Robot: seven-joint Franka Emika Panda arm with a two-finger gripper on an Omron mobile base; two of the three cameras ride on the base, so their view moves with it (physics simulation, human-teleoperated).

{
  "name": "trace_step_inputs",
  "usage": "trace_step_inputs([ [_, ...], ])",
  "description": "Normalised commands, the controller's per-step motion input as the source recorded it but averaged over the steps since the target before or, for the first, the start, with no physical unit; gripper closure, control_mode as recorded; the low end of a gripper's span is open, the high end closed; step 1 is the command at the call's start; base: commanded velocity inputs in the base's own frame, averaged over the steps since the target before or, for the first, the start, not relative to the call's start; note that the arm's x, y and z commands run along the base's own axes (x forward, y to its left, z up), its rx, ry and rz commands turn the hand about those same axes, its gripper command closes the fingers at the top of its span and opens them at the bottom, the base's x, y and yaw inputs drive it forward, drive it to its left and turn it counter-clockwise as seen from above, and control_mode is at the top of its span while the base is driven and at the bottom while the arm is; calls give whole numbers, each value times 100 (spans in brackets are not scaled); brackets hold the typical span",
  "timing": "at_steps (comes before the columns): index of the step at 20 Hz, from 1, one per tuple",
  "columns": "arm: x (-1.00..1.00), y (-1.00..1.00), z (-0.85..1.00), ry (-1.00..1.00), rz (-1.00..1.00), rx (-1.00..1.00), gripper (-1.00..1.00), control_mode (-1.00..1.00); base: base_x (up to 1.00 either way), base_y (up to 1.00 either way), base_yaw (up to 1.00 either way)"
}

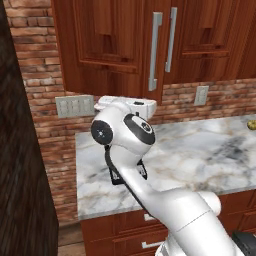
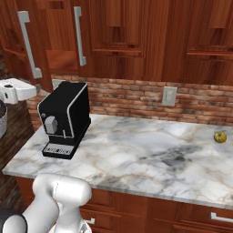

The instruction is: Close all open cabinet doors.

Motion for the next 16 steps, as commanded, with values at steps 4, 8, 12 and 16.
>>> trace_step_inputs([
  [4, 40, -19, 0, 0, 23, 0, -100, -100, 0, 0, 0],
  [8, 38, -11, 0, 0, 22, 0, -100, -100, 0, 0, 0],
  [12, 38, -1, 0, 0, 20, 0, -100, -100, 0, 0, 0],
  [16, 45, 0, 0, 0, 18, 0, -100, -100, 0, 0, 0],
])
